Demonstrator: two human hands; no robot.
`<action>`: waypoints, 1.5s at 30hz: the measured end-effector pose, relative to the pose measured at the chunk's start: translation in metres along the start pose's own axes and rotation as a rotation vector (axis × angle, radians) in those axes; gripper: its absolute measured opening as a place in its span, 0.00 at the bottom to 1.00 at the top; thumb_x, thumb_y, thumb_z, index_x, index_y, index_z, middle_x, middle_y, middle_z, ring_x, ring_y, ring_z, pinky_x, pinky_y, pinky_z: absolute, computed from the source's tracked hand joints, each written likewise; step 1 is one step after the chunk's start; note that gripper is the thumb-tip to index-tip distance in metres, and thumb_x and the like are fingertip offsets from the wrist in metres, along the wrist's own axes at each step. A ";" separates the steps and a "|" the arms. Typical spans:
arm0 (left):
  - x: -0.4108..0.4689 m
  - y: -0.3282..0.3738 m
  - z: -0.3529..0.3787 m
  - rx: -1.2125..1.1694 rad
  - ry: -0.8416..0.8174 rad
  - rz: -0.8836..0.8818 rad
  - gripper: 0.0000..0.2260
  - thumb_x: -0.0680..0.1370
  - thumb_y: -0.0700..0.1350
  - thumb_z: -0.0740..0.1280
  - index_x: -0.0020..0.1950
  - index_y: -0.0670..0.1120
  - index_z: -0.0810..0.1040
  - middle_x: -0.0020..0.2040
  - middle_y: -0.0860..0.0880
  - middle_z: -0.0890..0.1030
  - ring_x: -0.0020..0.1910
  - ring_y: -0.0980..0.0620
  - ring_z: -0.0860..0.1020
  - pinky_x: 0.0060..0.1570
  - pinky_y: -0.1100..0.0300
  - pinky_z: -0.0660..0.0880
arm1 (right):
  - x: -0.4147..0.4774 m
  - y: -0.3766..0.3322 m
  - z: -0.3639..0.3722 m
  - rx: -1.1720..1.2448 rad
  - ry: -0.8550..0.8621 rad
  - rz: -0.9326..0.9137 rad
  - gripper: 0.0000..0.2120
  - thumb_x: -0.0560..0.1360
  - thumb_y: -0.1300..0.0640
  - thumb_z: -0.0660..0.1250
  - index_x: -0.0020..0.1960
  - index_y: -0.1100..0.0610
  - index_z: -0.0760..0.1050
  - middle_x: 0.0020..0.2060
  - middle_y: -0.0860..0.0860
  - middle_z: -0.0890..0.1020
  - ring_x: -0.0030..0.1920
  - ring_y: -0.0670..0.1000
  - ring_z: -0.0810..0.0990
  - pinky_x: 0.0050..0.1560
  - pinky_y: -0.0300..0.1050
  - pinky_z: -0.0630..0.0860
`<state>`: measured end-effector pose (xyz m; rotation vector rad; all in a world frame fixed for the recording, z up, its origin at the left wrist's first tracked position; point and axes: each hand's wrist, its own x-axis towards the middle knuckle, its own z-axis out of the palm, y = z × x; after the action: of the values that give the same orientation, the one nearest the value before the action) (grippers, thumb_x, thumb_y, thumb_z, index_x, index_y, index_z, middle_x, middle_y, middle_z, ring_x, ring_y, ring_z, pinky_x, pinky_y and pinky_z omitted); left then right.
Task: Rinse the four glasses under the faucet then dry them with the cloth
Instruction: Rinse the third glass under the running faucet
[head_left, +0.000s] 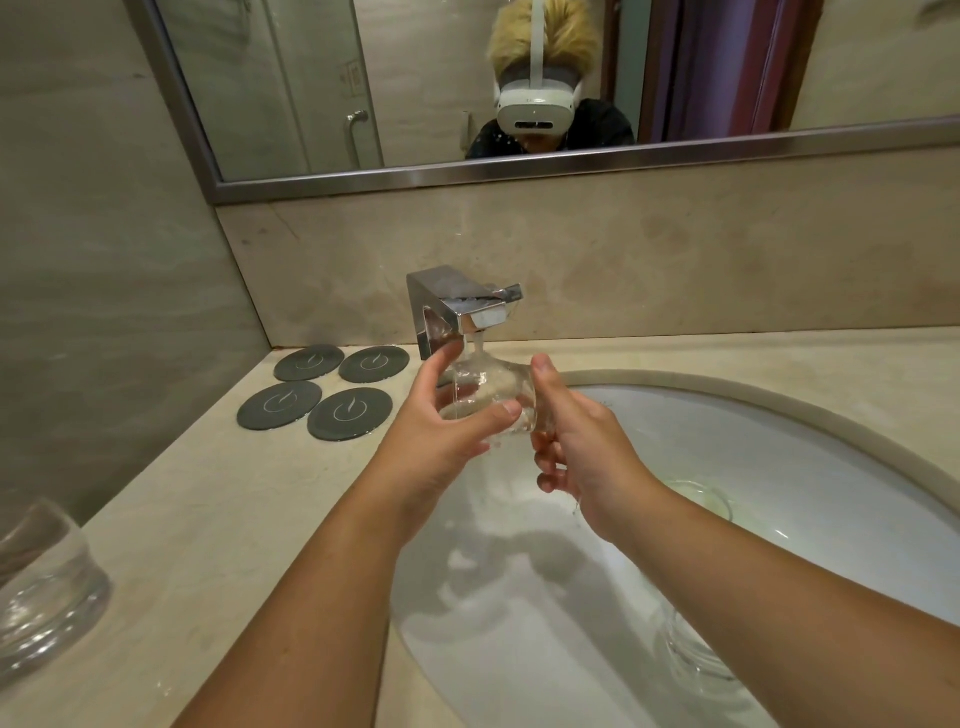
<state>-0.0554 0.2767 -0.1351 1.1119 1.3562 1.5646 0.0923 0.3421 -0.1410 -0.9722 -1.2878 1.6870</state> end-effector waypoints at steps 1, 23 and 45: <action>0.000 0.001 0.000 0.009 0.011 0.008 0.36 0.67 0.52 0.83 0.71 0.68 0.74 0.69 0.50 0.80 0.67 0.54 0.82 0.60 0.52 0.83 | 0.000 0.000 0.000 -0.007 -0.001 0.008 0.30 0.74 0.27 0.68 0.52 0.55 0.80 0.29 0.49 0.73 0.26 0.49 0.69 0.30 0.43 0.69; 0.000 0.002 -0.002 -0.059 0.063 -0.022 0.32 0.67 0.50 0.82 0.67 0.64 0.75 0.65 0.41 0.83 0.63 0.46 0.85 0.55 0.55 0.83 | 0.000 0.000 0.001 -0.048 -0.096 -0.007 0.25 0.76 0.28 0.67 0.65 0.41 0.80 0.56 0.50 0.84 0.37 0.52 0.77 0.31 0.44 0.70; 0.000 0.005 0.000 -0.082 0.108 -0.020 0.40 0.67 0.52 0.85 0.75 0.57 0.71 0.64 0.44 0.85 0.59 0.50 0.87 0.51 0.57 0.82 | -0.005 -0.001 0.004 -0.097 -0.104 -0.157 0.19 0.80 0.40 0.71 0.70 0.33 0.74 0.54 0.48 0.84 0.36 0.50 0.81 0.32 0.47 0.73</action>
<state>-0.0552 0.2759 -0.1307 0.9736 1.3567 1.6710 0.0908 0.3359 -0.1384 -0.8243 -1.4862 1.5839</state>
